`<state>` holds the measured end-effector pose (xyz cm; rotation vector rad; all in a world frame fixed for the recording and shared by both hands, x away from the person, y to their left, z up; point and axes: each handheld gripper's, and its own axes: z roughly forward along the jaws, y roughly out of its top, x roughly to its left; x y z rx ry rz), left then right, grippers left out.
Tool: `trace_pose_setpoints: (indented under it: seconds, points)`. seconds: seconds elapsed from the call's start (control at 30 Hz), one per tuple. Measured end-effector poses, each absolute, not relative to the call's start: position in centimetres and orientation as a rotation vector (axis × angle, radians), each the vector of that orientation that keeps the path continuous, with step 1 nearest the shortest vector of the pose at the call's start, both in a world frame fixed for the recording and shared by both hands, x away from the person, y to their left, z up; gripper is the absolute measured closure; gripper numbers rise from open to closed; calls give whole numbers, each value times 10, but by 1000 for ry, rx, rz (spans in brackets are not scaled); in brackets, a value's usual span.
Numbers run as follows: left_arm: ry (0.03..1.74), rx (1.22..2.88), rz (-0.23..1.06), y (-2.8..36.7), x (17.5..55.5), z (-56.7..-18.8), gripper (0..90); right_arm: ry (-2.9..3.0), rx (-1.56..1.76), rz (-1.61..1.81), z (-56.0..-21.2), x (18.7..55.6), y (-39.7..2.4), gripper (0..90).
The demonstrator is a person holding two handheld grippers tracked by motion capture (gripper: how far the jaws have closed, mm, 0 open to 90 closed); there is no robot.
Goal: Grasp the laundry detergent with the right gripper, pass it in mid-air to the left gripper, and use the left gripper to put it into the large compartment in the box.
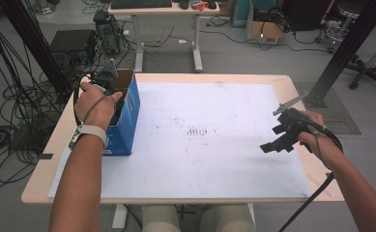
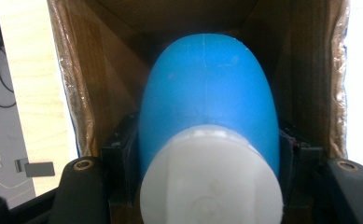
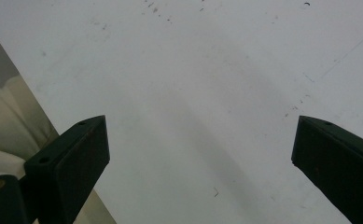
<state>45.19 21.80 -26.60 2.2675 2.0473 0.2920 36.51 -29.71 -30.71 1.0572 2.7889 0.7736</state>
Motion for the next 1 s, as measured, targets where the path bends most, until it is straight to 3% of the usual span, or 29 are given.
trace_pose_setpoints:
  seconds: [1.0]
  points:
    - [2051, 2255, 282, 219, 450, -266, 371, 2788, 1023, 788, -305, 366, -296, 40]
